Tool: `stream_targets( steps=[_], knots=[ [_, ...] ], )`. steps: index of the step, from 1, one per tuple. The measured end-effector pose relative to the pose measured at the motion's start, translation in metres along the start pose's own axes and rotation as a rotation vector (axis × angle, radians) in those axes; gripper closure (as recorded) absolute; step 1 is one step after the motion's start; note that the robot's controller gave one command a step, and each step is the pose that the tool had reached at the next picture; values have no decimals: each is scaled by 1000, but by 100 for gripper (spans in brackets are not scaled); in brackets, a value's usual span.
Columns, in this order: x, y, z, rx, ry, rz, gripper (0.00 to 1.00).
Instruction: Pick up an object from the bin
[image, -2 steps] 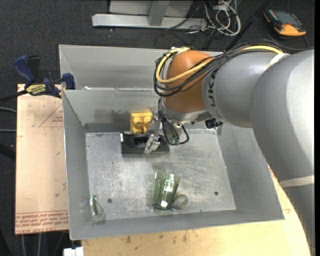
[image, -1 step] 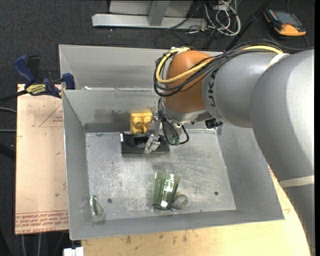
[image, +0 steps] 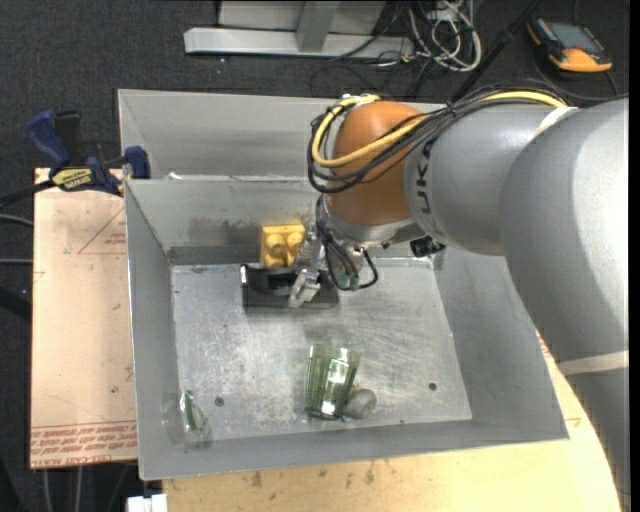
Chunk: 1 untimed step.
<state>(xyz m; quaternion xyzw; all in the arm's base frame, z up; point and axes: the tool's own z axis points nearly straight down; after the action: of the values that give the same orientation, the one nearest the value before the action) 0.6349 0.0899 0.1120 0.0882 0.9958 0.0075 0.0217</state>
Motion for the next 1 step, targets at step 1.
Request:
stream_targets(
  steps=[1],
  knots=[
    [0, 0, 0, 0, 0, 0, 100]
  ],
)
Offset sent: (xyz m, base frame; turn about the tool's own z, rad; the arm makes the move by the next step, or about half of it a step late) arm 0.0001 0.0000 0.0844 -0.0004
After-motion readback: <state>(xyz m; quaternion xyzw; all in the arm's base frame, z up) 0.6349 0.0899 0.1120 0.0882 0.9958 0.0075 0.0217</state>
